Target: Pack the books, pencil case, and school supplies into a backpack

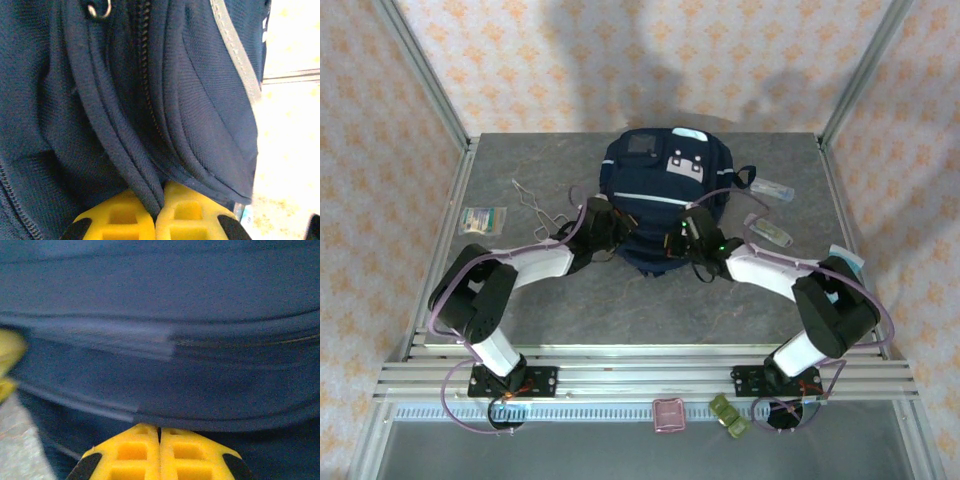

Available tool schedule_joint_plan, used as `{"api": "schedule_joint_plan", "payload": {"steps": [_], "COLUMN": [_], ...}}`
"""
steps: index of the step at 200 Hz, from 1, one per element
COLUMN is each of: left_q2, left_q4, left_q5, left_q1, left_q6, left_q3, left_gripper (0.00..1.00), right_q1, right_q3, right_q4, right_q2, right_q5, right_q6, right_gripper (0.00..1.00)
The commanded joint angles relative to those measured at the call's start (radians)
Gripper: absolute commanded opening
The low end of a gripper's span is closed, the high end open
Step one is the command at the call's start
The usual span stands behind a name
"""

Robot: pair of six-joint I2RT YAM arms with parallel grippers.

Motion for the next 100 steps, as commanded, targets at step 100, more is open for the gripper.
{"api": "schedule_joint_plan", "payload": {"steps": [100], "left_q2": [-0.114], "left_q4": [-0.172], "left_q5": [0.022], "left_q1": [0.214], "left_q6": [0.323], "left_q3": [0.096], "left_gripper": [0.00], "right_q1": [0.097], "right_q3": [-0.060], "right_q4": [-0.008], "right_q2": [-0.120], "right_q5": [0.021], "right_q6": [-0.108], "right_gripper": [0.00]}}
